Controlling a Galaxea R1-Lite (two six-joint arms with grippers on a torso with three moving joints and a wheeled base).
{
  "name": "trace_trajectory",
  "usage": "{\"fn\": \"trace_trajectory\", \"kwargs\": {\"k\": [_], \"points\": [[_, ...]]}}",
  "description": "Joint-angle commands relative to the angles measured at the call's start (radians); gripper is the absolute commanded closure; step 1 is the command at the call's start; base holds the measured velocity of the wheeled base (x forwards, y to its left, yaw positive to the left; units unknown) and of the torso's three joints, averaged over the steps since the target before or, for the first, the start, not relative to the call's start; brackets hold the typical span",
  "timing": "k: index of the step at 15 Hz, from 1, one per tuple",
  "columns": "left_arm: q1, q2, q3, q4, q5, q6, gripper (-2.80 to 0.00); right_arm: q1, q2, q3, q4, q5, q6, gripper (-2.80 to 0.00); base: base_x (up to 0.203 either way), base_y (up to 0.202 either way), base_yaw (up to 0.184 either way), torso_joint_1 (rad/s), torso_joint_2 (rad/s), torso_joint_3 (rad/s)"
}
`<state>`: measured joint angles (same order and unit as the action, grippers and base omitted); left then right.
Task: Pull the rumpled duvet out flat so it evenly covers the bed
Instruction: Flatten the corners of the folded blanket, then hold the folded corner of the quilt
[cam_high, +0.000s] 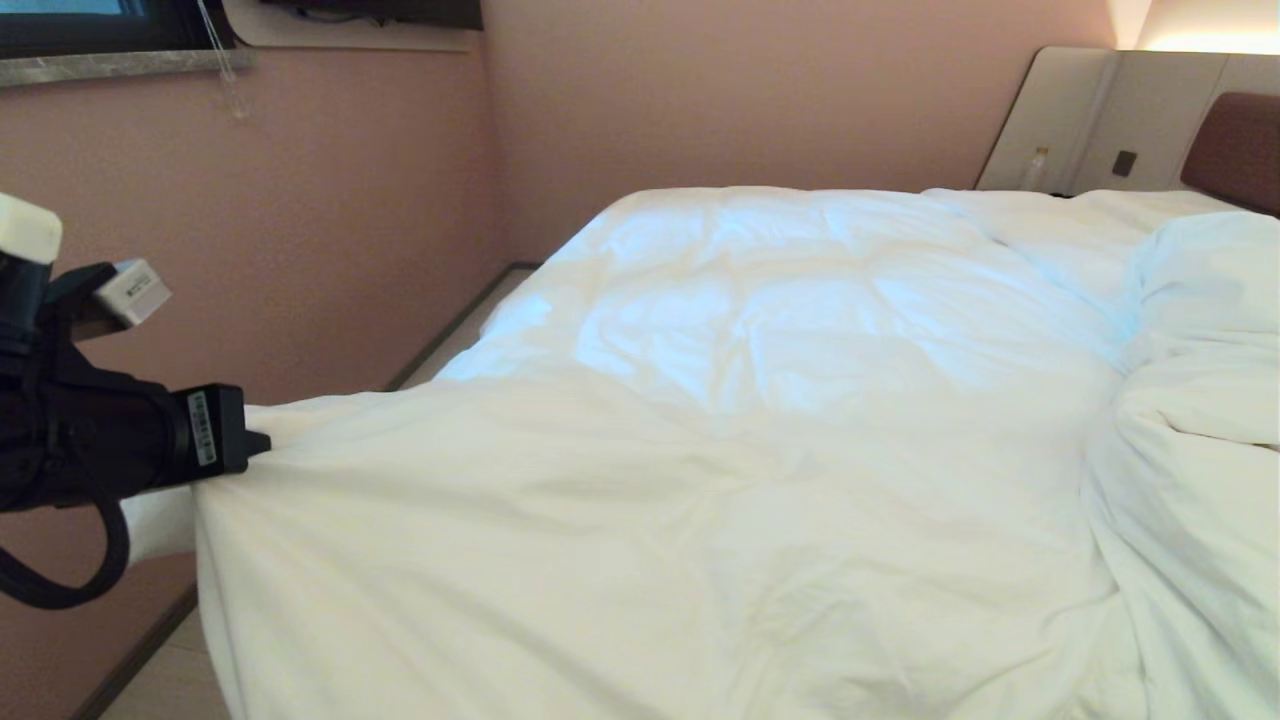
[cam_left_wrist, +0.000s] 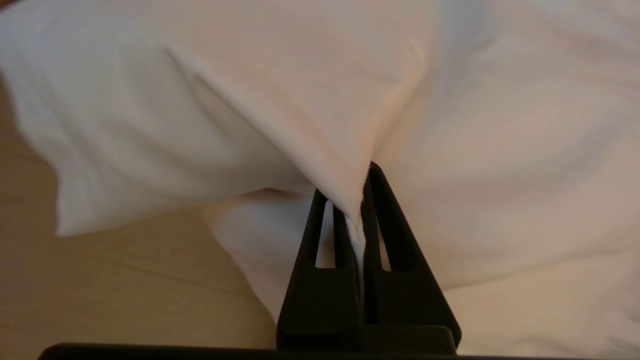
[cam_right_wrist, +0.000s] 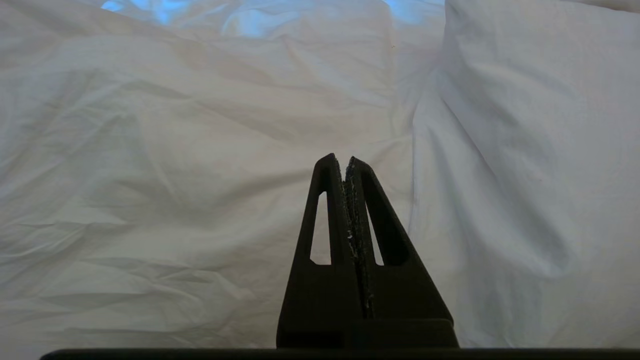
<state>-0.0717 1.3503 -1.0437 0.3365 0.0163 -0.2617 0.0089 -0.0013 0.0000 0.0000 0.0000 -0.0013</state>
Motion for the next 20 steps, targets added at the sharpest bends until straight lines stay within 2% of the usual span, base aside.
{"fn": "trace_trajectory", "kwargs": {"k": [1,2,3,6,9,10,13,16,20], "points": [[0.000,0.009,0.013,-0.001,0.017,0.001,0.00,0.000,0.001,0.000,0.000,0.000,0.000,0.00,0.000,0.000,0.000,0.000,0.00,0.000],[0.000,0.007,0.018,-0.001,0.019,0.007,0.00,0.000,0.001,0.000,0.000,0.000,0.000,0.00,0.000,0.000,0.000,0.000,0.00,0.000],[0.000,0.003,0.035,0.000,0.021,0.019,-2.80,0.000,0.001,0.000,0.000,0.000,0.000,0.00,0.000,0.000,0.000,0.000,0.00,0.000],[0.000,-0.017,0.048,0.024,0.024,0.044,-2.80,0.000,0.001,0.000,0.000,0.000,0.000,0.00,0.000,0.000,0.000,0.000,0.00,0.000],[0.000,-0.090,0.054,0.198,0.024,0.114,-2.80,0.000,0.001,0.000,0.000,0.000,0.000,0.00,0.000,0.000,0.000,0.000,0.00,0.000],[0.000,-0.111,0.052,0.212,0.021,0.122,-2.80,0.000,0.001,0.000,0.000,0.000,0.000,0.00,0.000,0.000,0.000,0.000,0.00,0.000],[0.000,-0.129,0.032,0.200,0.008,0.123,-2.80,0.000,0.001,0.000,0.000,0.000,0.000,0.00,0.000,0.000,0.000,0.000,0.00,0.000],[0.000,-0.139,0.036,0.138,-0.061,0.105,-2.80,0.000,0.001,0.000,0.000,0.000,0.000,0.00,0.000,0.000,0.000,0.000,0.00,0.000],[0.000,-0.174,0.024,0.130,-0.075,0.075,-2.80,0.000,0.001,0.000,0.000,0.000,0.000,0.00,0.000,0.000,0.000,0.000,0.00,0.000]]}}
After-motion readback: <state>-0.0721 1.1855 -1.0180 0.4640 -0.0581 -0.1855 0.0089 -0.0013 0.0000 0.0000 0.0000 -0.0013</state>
